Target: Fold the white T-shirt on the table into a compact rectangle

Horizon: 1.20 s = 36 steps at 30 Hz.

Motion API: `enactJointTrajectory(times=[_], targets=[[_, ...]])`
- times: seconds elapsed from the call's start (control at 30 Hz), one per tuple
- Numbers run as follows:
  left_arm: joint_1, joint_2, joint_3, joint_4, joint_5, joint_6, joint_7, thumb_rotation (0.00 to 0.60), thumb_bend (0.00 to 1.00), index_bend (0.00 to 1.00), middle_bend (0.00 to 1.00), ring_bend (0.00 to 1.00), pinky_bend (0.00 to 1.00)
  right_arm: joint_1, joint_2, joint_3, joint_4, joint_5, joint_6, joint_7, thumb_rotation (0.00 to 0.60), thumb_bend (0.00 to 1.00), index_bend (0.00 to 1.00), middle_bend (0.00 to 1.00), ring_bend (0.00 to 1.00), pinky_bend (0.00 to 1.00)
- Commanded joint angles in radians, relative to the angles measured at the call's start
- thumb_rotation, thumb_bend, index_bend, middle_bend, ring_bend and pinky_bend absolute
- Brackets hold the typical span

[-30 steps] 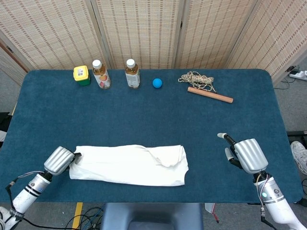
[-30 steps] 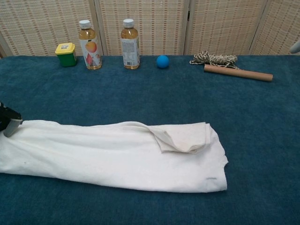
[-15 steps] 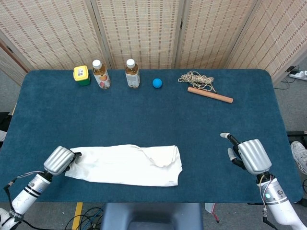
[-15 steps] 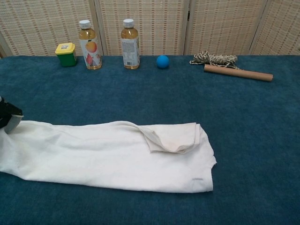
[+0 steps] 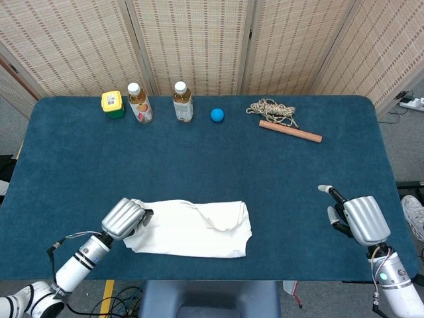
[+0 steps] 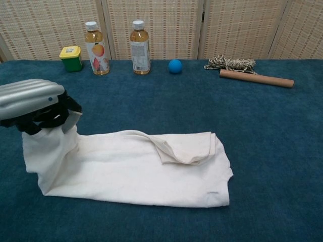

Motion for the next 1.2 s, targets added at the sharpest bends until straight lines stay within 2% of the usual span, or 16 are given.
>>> enactJointTrajectory(times=[0.03,0.17,0.4,1.0,1.2], targets=[[-0.042,-0.005,-0.064,-0.088,-0.097,-0.060,0.112,0.600,0.55,0.67,0.92,0.88,1.00,-0.006,0.003,0.000,0.002,-0.002,0.007,0.006,0.600,0.58,0.23,0.96,0.95,0.96],[-0.069,-0.031,-0.099,-0.146,-0.180,-0.086,0.221,0.600,0.55,0.67,0.93,0.88,1.00,-0.016,0.009,0.000,0.003,-0.005,0.022,0.014,0.600,0.58,0.23,0.96,0.95,0.96],[-0.114,-0.095,-0.127,-0.200,-0.266,-0.090,0.370,0.600,0.55,0.66,0.93,0.88,1.00,-0.032,0.016,-0.001,0.006,-0.003,0.038,0.026,0.600,0.58,0.23,0.96,0.95,0.96],[-0.234,-0.318,-0.180,-0.159,-0.430,-0.060,0.587,0.600,0.55,0.66,0.92,0.88,1.00,-0.067,0.035,-0.003,0.009,0.007,0.062,0.039,0.600,0.58,0.23,0.96,0.95,0.96],[-0.265,-0.368,-0.176,-0.138,-0.469,-0.052,0.633,0.600,0.55,0.66,0.92,0.88,1.00,-0.074,0.036,-0.001,0.016,0.012,0.064,0.046,0.600,0.58,0.23,0.96,0.95,0.96]])
